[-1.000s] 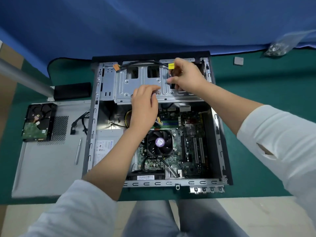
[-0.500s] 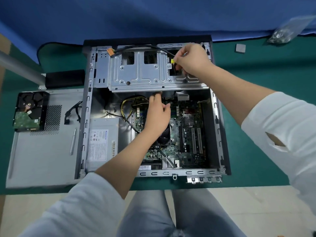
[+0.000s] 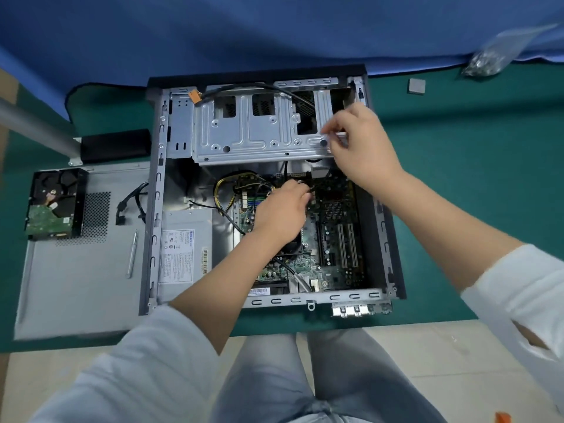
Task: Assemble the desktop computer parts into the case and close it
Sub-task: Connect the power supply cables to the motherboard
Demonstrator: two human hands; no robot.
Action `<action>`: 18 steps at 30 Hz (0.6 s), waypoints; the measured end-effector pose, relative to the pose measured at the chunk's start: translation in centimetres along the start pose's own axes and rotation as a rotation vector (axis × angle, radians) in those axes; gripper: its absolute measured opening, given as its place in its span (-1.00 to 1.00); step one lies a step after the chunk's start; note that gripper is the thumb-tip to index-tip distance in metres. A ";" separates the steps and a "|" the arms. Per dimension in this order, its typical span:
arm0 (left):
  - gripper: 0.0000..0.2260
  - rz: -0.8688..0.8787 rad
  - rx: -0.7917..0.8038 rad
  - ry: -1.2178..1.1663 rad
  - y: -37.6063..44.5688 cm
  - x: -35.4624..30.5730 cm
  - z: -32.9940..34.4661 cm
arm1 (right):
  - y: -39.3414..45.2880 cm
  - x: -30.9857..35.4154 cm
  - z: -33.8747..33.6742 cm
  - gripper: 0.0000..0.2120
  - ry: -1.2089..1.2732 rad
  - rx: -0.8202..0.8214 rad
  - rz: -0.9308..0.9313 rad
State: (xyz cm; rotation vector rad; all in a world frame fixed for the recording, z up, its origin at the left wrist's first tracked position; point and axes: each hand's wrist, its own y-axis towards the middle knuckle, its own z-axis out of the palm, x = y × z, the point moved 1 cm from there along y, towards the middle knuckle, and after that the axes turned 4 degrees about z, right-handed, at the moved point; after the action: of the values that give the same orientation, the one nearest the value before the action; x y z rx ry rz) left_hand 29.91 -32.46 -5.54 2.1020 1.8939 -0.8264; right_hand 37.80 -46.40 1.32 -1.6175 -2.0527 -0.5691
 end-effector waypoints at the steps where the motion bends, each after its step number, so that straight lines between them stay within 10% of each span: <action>1: -0.72 0.017 -0.012 -0.057 -0.2 0.0 -0.1 | -1.4 -0.4 -0.4 -0.86 -0.049 -0.024 -0.049; 10: -0.72 0.088 -0.078 -0.104 -2.5 0.8 -1.0 | -7.7 -3.0 -0.1 -0.82 -0.263 0.096 -0.377; 18: -0.66 0.159 -0.146 -0.214 -3.2 -1.2 -1.1 | -8.2 -3.7 0.4 -0.80 0.112 -0.025 -0.031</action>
State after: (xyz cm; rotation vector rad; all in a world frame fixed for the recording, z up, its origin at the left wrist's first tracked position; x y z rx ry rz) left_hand 27.10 -32.39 -3.36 1.9604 1.6057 -0.8147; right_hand 30.53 -50.88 -1.49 -1.5342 -2.0000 -0.6833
